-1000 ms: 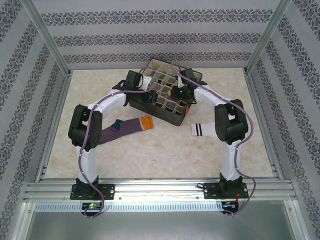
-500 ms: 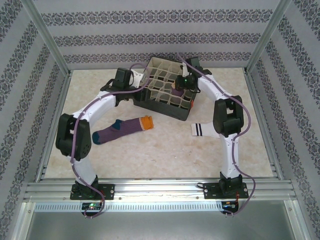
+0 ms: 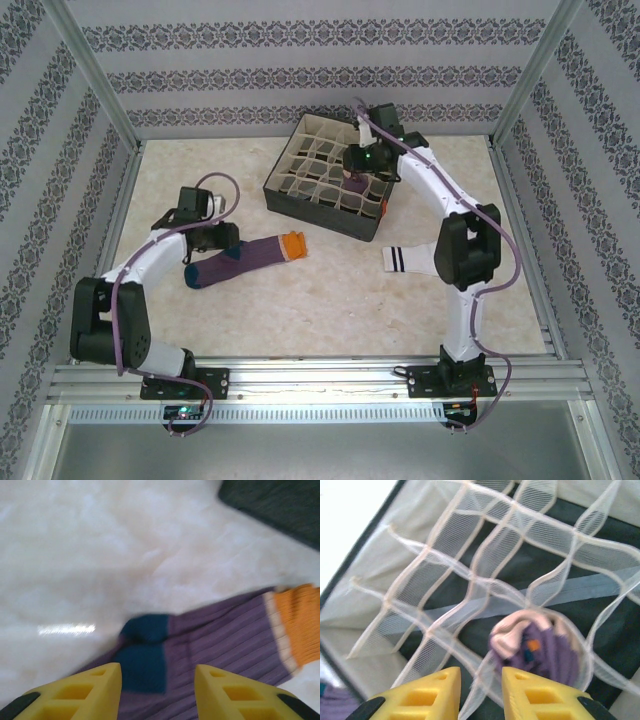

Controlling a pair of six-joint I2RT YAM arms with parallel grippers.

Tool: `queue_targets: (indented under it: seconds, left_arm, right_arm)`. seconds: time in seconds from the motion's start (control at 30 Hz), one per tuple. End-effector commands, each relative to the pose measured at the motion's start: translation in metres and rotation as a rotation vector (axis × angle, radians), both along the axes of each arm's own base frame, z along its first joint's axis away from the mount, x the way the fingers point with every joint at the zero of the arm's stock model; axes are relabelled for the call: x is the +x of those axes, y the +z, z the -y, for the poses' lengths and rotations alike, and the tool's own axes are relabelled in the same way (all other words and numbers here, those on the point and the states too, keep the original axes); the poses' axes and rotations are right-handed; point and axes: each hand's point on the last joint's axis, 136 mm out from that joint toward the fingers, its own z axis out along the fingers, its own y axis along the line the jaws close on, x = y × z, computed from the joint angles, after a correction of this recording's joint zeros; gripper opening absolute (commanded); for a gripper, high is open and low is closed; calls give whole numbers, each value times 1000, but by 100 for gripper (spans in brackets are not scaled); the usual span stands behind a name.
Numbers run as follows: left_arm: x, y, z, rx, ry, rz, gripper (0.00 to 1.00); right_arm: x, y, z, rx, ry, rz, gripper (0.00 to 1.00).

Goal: Roll the socks

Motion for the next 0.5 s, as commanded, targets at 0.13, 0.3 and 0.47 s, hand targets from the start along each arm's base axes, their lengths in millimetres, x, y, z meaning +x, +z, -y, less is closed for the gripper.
queue_targets:
  seconds: [0.13,0.3,0.47]
  left_arm:
    - [-32,-16,-21,-10,119,-88,40]
    - [-47,-18,-13,-81,165,-137,37]
    - [-60,-26,-11,-105,190,-181,38]
  right_arm:
    - [-70,-4,-90,-22,133,24,29]
    - [-113,-49,-181,-70,399,-6,27]
    - [-120,-89,-215,-157,503,-18,27]
